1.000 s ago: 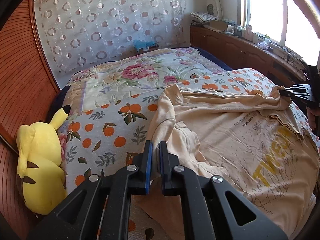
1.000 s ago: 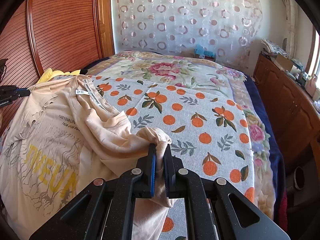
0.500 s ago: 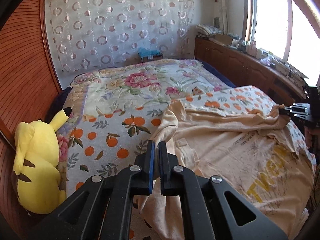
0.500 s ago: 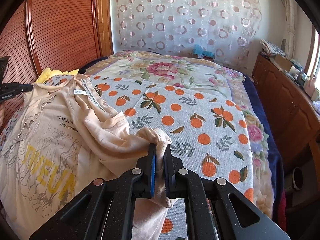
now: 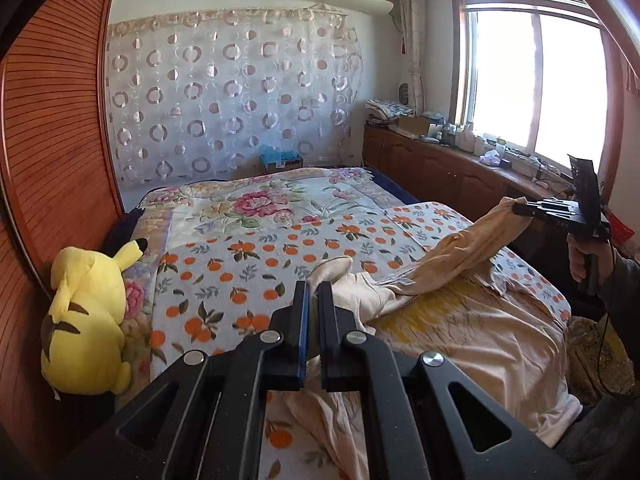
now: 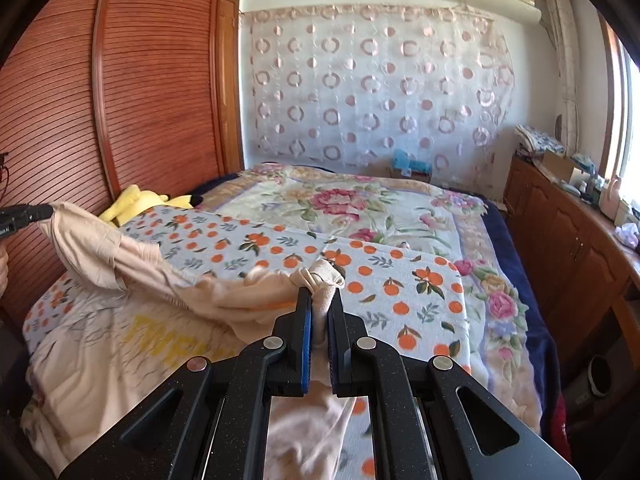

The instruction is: Fold small clothes

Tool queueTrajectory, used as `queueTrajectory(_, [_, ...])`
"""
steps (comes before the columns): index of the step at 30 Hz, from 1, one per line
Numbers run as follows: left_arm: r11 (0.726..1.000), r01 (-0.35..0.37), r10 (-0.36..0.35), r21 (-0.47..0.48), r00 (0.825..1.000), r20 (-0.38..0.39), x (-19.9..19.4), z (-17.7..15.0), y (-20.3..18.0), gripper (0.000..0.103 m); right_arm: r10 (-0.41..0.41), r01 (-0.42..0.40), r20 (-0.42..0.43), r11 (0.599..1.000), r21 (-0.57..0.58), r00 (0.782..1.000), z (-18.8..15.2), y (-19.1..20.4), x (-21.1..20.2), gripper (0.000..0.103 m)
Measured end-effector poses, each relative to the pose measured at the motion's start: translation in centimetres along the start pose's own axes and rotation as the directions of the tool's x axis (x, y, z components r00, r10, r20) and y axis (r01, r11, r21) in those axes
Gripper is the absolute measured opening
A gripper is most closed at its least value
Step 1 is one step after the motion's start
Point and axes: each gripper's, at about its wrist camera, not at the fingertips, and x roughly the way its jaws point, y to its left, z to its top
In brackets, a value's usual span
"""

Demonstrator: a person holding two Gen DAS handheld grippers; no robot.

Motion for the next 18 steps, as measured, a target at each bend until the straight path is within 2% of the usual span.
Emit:
queueTrajectory(3, [1.0,-0.005,0.005,-0.015,1.0,-0.024,-2.3,-2.9,-0.4,0.005,0.024,-0.024,0.0,1.0,0.003,1.0,-2.7,0.6,-3.4,0.006])
queueTrajectory(7, [0.998,-0.021,0.018,-0.062,0.999,-0.051,-5.1,-6.0,0.1,0.005,0.049,-0.048,-0.043,0.999,0.005,0.998,-6.4,1.2,-7.5,0.006])
queueTrajectory(11, [0.993,-0.047,0.039,-0.112,0.997,-0.068,-6.8,-8.1,0.7,0.005,0.054,-0.053,-0.092,0.999,0.013,0.994,-8.7,1.2,-11.0,0.006])
queueTrajectory(14, [0.99,-0.05,0.039,-0.133,0.995,-0.088,-6.9,-9.2,1.2,0.005,0.046,-0.045,-0.115,0.999,0.013,0.992,-9.8,1.0,-12.7,0.006])
queueTrajectory(18, [0.99,-0.065,0.052,-0.129,0.993,-0.106,-6.9,-10.2,0.8,0.005,0.057,-0.05,-0.182,0.998,0.047,0.982,-11.1,1.2,-12.9,0.007])
